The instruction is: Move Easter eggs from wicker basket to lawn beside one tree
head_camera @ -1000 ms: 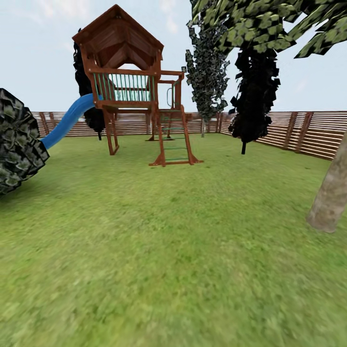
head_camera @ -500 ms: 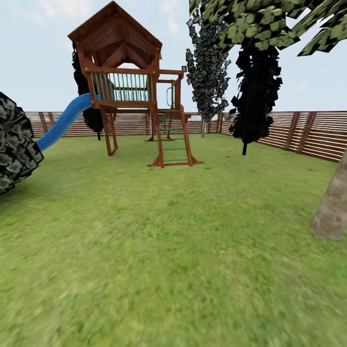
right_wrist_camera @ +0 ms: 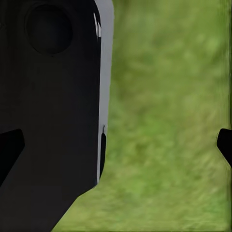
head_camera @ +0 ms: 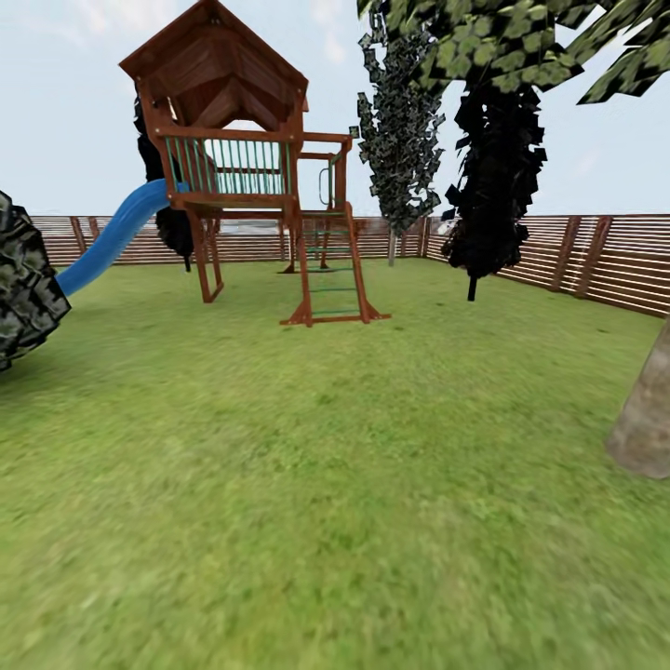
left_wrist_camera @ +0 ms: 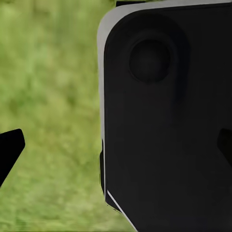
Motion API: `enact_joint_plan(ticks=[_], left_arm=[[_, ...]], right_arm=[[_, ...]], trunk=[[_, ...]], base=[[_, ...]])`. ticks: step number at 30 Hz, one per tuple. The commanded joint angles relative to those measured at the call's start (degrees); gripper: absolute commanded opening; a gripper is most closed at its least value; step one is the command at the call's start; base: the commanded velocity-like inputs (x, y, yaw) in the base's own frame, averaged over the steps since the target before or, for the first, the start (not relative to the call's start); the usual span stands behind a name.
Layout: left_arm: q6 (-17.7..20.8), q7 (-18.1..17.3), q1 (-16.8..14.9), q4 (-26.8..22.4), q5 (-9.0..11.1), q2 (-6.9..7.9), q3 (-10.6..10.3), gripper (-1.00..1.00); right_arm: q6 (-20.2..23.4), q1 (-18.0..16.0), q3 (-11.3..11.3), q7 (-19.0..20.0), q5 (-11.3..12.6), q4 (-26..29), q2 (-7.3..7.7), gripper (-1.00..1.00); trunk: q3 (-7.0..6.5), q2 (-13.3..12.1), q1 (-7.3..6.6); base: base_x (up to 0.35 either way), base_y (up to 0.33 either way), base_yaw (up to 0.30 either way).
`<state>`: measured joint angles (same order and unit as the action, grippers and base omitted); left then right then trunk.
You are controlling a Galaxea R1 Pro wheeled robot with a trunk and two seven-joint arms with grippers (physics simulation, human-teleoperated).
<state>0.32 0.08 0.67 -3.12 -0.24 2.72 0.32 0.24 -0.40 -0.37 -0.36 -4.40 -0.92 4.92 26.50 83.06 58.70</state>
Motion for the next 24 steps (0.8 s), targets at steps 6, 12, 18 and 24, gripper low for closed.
enact_joint_plan(ticks=[6, 12, 18, 24], left_arm=[[0.0, 0.0, 0.1, -0.1, 0.0, 0.00, 0.0, 1.00], [0.0, 0.0, 0.0, -0.1, 0.0, 0.00, 0.0, 1.00], [0.0, 0.0, 0.0, -0.1, 0.0, 0.00, 0.0, 1.00], [0.0, 0.0, 0.0, -0.1, 0.0, 0.00, 0.0, 1.00]], right_arm=[[0.0, 0.0, -0.1, -0.1, -0.5, -0.1, 0.00, 1.00], [0.1, 0.0, 0.0, -0.1, -0.5, -0.1, 0.00, 1.00], [0.0, 0.0, 0.0, -0.1, -0.5, -0.1, 0.00, 1.00], [-0.1, 0.0, 0.0, 0.0, -0.5, -0.1, 0.02, 1.00]], trunk=[[0.04, 0.0, 0.03], [0.04, 0.0, 0.03], [0.04, 0.0, 0.03], [0.04, 0.0, 0.03]], base=[[0.294, -0.148, 0.000], [0.294, -0.148, 0.000], [0.294, -0.148, 0.000], [0.294, -0.148, -0.169]])
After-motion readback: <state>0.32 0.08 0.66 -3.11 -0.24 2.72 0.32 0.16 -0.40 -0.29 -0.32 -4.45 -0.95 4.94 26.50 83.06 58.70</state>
